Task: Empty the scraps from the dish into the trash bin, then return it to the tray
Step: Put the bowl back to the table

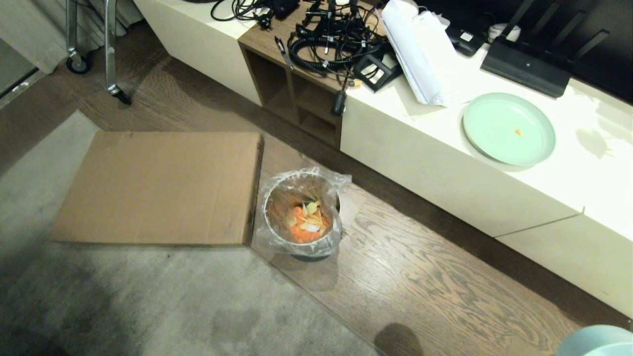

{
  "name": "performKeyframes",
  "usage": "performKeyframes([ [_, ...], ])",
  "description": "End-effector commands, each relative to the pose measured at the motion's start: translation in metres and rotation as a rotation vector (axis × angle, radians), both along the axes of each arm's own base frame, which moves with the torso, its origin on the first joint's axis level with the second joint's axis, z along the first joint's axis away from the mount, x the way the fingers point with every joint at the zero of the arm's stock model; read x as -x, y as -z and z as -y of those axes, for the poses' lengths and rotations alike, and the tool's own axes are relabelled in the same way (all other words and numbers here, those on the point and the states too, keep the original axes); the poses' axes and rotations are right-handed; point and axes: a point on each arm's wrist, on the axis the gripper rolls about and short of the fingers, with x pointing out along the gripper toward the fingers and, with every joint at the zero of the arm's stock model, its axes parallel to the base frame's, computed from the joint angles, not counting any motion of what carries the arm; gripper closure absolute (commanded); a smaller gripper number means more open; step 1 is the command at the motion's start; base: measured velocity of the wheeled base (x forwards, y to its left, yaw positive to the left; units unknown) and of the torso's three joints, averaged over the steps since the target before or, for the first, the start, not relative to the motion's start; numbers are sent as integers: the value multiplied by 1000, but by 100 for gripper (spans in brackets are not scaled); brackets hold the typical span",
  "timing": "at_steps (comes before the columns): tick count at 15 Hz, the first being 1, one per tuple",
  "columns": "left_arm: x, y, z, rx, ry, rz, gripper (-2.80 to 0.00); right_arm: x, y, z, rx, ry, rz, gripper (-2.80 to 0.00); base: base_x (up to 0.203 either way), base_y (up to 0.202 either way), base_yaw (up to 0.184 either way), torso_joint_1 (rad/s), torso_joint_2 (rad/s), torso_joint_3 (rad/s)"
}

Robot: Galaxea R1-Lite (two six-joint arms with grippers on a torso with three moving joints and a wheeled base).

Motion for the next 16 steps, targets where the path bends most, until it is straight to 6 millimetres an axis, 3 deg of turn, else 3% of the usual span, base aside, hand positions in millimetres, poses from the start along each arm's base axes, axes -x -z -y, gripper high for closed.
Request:
performKeyframes([
  [1,0,0,0,0,-1,1,0,8,2,0,7,-16,113,0,0,0,0,0,0,0],
  [16,0,0,0,0,-2,1,0,8,2,0,-23,-13,116,0,0,0,0,0,0,0],
])
